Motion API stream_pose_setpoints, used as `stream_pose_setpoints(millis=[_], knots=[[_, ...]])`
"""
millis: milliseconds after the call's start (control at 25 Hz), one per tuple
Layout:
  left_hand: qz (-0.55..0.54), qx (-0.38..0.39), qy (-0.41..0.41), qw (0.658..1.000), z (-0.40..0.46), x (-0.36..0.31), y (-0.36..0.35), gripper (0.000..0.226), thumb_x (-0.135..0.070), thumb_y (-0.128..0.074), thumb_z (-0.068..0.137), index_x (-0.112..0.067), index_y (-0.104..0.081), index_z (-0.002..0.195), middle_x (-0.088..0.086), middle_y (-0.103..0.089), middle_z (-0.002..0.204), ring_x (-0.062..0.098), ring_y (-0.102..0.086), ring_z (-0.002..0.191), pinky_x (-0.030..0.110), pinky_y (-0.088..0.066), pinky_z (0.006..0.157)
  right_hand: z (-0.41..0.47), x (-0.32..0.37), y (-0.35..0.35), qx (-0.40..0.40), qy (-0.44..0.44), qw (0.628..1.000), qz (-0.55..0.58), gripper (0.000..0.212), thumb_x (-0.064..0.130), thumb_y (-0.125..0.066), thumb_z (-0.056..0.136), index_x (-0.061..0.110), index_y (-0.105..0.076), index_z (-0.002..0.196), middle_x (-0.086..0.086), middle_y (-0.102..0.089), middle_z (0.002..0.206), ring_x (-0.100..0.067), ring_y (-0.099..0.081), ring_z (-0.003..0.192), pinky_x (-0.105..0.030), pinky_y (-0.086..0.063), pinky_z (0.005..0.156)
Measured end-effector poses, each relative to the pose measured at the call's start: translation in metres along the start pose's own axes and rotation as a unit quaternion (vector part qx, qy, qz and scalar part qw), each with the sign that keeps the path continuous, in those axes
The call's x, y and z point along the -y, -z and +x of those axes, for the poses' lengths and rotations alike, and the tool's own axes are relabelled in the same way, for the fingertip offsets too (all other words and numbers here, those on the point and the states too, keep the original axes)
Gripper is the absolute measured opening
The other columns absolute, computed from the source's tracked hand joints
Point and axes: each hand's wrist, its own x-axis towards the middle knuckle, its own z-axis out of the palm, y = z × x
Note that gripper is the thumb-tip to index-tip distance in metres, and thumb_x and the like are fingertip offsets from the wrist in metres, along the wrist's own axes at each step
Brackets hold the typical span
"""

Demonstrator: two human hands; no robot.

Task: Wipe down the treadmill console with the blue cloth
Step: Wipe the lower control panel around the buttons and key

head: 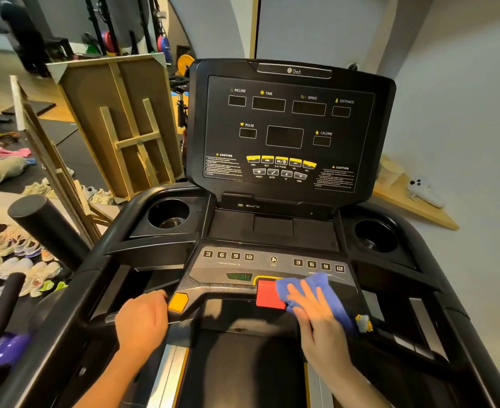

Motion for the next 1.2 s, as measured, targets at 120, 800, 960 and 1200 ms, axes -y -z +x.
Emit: stream_pose_setpoints(millis=[120,800,960,1200], knots=[[-0.004,-0.003,-0.005,1.0,-0.001,0.0,0.001,0.007,-0.033,-0.07,0.082,-0.027,-0.069,0.084,-0.008,-0.066,0.067,0.008,-0.051,0.054,0.014,-0.038,0.055,-0.014,0.011,-0.02,0.02,-0.019,0.995,0.095,0.052,0.062,-0.03,0.102,0.031,-0.064,0.126,0.001,-0.067,0.13,-0.019,-0.062,0.122,-0.034,-0.047,0.106],[-0.017,-0.036,-0.059,0.998,-0.005,0.0,0.009,0.009,-0.025,-0.075,0.075,-0.025,-0.068,0.069,-0.006,-0.063,0.055,0.009,-0.051,0.047,0.021,-0.037,0.049,0.129,0.134,-0.089,0.322,-0.022,0.93,0.176,0.031,0.005,-0.046,0.104,-0.007,-0.053,0.132,-0.026,-0.058,0.132,-0.033,-0.049,0.13,-0.041,-0.031,0.113],[-0.003,-0.07,-0.098,0.993,-0.002,0.005,0.003,0.029,-0.004,-0.086,0.056,-0.016,-0.06,0.049,0.001,-0.054,0.041,0.016,-0.049,0.036,0.029,-0.043,0.042,0.086,0.124,-0.129,0.446,0.071,0.892,0.023,0.045,0.005,-0.041,0.105,-0.006,-0.036,0.148,-0.013,-0.027,0.162,-0.019,-0.02,0.151,-0.019,-0.009,0.117],[-0.076,-0.127,-0.136,0.98,-0.007,0.002,0.011,0.035,-0.004,-0.063,0.071,-0.018,-0.046,0.044,0.002,-0.047,0.034,0.014,-0.039,0.027,0.022,-0.032,0.035,0.067,0.125,-0.106,0.357,0.033,0.926,0.117,0.039,0.032,-0.038,0.108,0.019,-0.05,0.143,-0.009,-0.059,0.137,-0.021,-0.056,0.123,-0.03,-0.045,0.102]])
